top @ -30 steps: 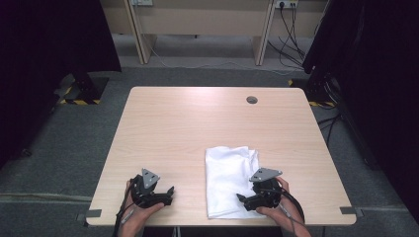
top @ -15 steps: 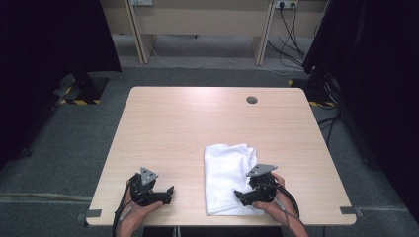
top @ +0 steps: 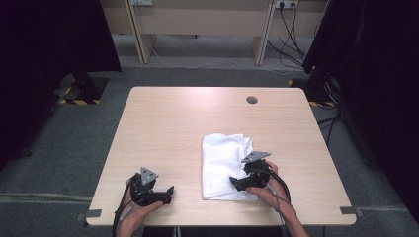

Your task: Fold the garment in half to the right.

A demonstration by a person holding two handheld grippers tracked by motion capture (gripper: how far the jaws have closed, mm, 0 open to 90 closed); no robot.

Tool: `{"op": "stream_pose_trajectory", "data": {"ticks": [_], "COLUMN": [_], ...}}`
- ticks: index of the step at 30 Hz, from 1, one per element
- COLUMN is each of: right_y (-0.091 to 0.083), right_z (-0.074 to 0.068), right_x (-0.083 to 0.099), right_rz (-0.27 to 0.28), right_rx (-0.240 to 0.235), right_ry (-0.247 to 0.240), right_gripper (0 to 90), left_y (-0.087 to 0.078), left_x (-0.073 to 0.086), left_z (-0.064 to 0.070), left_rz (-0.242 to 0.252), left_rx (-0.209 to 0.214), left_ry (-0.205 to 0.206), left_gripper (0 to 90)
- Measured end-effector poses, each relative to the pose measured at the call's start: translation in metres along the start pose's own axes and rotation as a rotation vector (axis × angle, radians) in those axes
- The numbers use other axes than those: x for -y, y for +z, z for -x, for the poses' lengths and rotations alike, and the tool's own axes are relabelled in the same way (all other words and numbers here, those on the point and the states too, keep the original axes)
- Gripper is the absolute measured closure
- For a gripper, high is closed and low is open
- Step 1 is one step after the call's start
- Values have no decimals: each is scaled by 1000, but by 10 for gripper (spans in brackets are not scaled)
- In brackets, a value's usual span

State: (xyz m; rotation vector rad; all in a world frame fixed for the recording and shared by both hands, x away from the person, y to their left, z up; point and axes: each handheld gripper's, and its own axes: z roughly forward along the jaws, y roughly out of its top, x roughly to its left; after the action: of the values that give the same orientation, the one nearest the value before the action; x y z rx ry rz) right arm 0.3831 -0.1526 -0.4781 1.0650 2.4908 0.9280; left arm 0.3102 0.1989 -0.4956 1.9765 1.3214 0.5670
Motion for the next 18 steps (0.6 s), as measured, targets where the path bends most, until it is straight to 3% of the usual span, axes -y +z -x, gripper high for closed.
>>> {"op": "stream_pose_trajectory", "data": {"ticks": [18], "right_y": [18], "right_z": [5], "right_x": [-19], "right_rz": [23], "right_rx": [-13], "right_ry": [-1], "right_gripper": [119], "left_y": [0], "left_x": [0], "left_z": [0], "left_rz": [1], "left_rx": [1], "left_ry": [-1], "left_gripper": [35]}}
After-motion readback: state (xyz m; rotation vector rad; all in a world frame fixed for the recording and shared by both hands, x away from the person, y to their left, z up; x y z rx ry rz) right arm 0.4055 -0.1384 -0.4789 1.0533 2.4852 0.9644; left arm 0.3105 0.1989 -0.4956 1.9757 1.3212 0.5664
